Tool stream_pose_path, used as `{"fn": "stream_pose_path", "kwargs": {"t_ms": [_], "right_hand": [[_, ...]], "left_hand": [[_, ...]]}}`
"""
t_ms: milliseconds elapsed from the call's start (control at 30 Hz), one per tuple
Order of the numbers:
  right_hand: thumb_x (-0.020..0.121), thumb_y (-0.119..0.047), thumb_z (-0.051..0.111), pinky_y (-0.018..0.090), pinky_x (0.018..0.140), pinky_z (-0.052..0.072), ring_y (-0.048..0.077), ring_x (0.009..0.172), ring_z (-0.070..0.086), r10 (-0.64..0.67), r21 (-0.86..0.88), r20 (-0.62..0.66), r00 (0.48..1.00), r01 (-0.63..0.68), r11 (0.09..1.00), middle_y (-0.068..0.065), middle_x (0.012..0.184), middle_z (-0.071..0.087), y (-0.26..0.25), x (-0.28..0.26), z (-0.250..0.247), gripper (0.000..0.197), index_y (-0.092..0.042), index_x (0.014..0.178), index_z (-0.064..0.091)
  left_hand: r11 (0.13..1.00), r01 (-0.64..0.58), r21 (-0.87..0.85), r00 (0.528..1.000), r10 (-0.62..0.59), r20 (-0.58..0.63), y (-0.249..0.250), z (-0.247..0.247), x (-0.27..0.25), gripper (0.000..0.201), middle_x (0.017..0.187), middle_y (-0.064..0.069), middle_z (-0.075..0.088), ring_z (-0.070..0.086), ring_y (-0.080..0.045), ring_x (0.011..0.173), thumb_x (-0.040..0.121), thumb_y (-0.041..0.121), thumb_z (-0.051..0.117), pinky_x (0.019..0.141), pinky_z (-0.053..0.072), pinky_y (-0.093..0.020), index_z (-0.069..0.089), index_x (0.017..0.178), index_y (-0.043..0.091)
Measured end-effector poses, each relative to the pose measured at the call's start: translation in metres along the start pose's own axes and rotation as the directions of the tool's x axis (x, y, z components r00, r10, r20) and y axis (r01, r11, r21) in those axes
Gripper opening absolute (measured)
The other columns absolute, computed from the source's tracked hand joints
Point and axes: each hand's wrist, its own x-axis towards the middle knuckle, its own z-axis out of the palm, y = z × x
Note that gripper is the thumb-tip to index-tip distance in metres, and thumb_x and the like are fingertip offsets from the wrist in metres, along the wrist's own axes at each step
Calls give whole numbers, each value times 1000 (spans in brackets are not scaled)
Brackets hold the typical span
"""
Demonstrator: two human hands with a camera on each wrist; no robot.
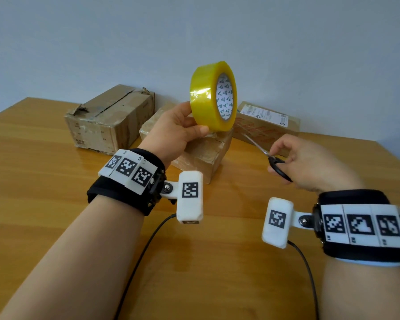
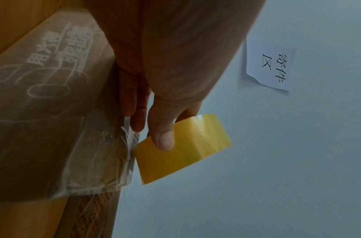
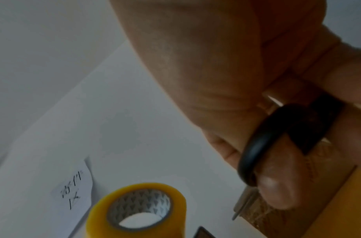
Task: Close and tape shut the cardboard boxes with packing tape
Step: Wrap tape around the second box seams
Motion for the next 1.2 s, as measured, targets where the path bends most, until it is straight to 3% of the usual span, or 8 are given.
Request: {"fn": "stream_pose_path", "kwargs": {"t_ms": [100, 233, 333, 433, 567, 667, 833, 1200], "right_hand": [[97, -15, 68, 33, 59, 48, 23, 83, 64, 26, -80, 14, 1000, -25, 997, 2, 103, 68, 1, 7, 8, 18, -32, 101, 64], [96, -9, 69, 35, 83, 51, 29, 109, 62, 120, -145, 104, 987, -105, 984, 9, 129, 62, -2, 11, 15, 22, -24, 112, 73], [94, -19, 72, 38, 85, 55, 22, 101, 64, 128, -71, 132, 983, -120, 990, 3, 118, 69, 0, 8, 17, 16, -34, 99, 75], [100, -24, 64, 33, 90, 45, 16, 106, 59, 114, -123, 223, 968, -88, 988, -2, 123, 68, -3, 1, 17, 21, -35, 115, 74], [104, -24, 57, 23, 89, 39, 8, 102, 55, -218, -79, 25, 976, 219, 972, -13, 121, 63, -23, -8, 6, 30, -43, 125, 67], [106, -22, 53, 11, 71, 41, 11, 87, 60, -393, -47, 14, 920, 393, 918, -11, 101, 62, -44, -13, 12, 44, -53, 136, 56], [107, -18, 44, 40, 106, 38, 20, 116, 39, -372, -188, 98, 923, 384, 904, -2, 117, 42, -50, -1, 44, 63, -64, 148, 30], [105, -10, 44, 45, 116, 33, 27, 137, 37, -345, -117, 118, 931, 358, 926, 4, 149, 45, -45, 13, 59, 63, -47, 155, 33]], "left_hand": [[1000, 5, -13, 1000, -5, -3, -1, 0, 0, 45, 105, -6, 76, 72, -19, 100, 91, -6, 61, 82, 58, -27, 57, 133, 10], [1000, 6, -21, 1000, -6, -7, -1, 0, 1, 44, 105, -6, 76, 72, -18, 100, 91, -6, 61, 83, 58, -27, 57, 132, 9], [1000, 8, -27, 1000, -8, -3, -1, -1, 1, 45, 105, -6, 76, 72, -19, 99, 91, -6, 61, 82, 58, -26, 57, 133, 9], [1000, 9, -25, 1000, -9, 1, -2, -1, 1, 44, 105, -6, 76, 72, -19, 99, 91, -6, 61, 82, 58, -27, 57, 133, 10], [1000, 9, -24, 1000, -9, -2, -3, 0, 1, 44, 105, -6, 76, 72, -19, 99, 91, -6, 61, 82, 58, -28, 57, 131, 10], [1000, 2, -26, 1000, -2, 9, -3, -1, 1, 42, 106, -9, 75, 72, -21, 99, 91, -6, 60, 82, 59, -30, 57, 131, 8], [999, -8, -30, 1000, 9, 10, -4, -1, 1, 42, 105, -10, 75, 72, -21, 100, 91, -6, 60, 82, 58, -29, 57, 131, 6], [996, -32, -81, 999, 30, -20, 1, 1, -2, 38, 96, 3, 76, 71, -5, 85, 92, -6, 59, 69, 51, -14, 59, 126, 10]]}}
